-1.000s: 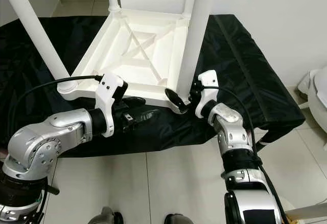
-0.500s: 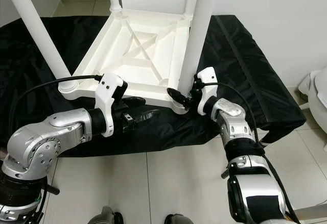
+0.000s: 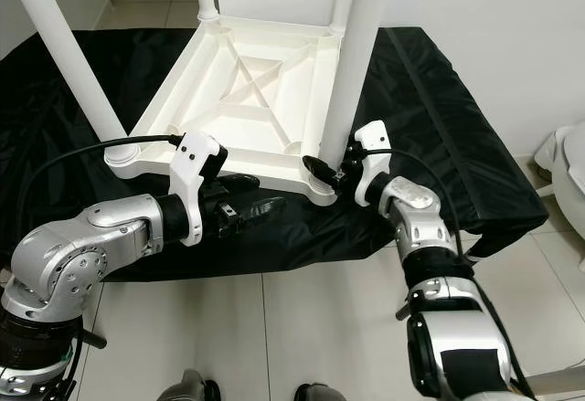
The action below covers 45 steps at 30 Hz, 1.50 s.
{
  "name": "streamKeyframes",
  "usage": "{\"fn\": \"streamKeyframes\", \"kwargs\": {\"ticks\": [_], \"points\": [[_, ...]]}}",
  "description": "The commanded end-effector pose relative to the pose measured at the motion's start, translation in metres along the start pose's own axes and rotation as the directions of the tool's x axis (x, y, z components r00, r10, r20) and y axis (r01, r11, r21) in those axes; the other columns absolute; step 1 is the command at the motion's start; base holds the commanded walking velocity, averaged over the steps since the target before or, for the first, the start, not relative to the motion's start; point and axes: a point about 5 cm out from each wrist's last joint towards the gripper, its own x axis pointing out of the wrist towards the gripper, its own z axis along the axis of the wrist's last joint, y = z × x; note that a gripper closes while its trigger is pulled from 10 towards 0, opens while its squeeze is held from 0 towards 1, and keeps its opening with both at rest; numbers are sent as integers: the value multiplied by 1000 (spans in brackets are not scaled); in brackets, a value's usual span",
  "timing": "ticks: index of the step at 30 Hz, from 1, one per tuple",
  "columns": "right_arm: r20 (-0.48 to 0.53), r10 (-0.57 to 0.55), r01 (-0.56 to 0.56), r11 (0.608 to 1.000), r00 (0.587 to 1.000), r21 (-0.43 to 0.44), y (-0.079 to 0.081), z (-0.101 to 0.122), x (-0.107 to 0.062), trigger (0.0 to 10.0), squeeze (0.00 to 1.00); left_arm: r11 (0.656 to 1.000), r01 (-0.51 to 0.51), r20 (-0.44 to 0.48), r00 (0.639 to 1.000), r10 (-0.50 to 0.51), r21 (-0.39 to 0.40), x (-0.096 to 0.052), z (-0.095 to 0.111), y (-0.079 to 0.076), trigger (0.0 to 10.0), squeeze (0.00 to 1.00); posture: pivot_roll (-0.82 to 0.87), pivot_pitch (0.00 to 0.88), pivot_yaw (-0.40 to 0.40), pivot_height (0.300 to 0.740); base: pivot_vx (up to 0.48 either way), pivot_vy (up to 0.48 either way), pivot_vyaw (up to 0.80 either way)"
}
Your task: Building children table
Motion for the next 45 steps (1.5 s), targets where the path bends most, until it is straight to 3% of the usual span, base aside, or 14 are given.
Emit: {"fn": "streamKeyframes", "kwargs": {"ticks": [1, 13, 15, 19, 22, 28, 35, 44, 45], "points": [[-30, -67, 69, 996, 997, 59, 4, -15, -2, 0, 0, 1000, 28, 2, 1000, -28, 12, -2, 2, -5, 10000, 0, -3, 91, 27, 740, 0, 0, 0], [20, -228, 225, 969, 973, 107, 18, -10, 9, 0, 0, 999, 38, -1, 999, -38, 8, -1, 0, -7, 10000, 0, -8, 85, 17, 740, 0, 0, 0], [1, -323, 320, 939, 946, 127, 17, -10, 11, 0, 0, 999, 42, -1, 999, -42, 6, -1, 0, -8, 10000, 0, -10, 83, 15, 740, 0, 0, 0], [-9, -385, 383, 916, 923, 117, 18, -10, 13, 0, 0, 999, 44, -2, 999, -44, 4, -1, -1, -9, 10000, 0, -13, 79, 12, 740, 0, 0, 0], [-10, -475, 472, 872, 880, 131, 28, -10, 17, 0, 0, 999, 53, -1, 999, -53, 1, 0, -2, -9, 10000, 0, -17, 75, 12, 740, 0, 0, 0], [-19, -554, 550, 822, 833, 150, 41, -10, 19, 0, 0, 998, 61, -3, 998, -61, 1, 0, -2, -11, 10000, 0, -21, 74, 12, 740, 0, 0, 0], [-55, -668, 663, 721, 742, 200, 64, -16, 23, 0, 0, 997, 71, -5, 997, -71, -2, 1, -3, -12, 10000, 0, -21, 71, 11, 740, 0, 0, 0], [-62, -655, 653, 735, 753, 183, 64, -14, 24, 0, 0, 998, 71, -4, 997, -71, -3, 1, -3, -13, 10000, 0, -20, 67, 1, 740, 0, 0, 0], [-71, -661, 661, 728, 747, 181, 63, -14, 23, 4902, 0, 998, 69, -3, 998, -69, -3, 1, -3, -13, 10000, 0, -21, 66, 0, 740, 0, 0, 0]]}}
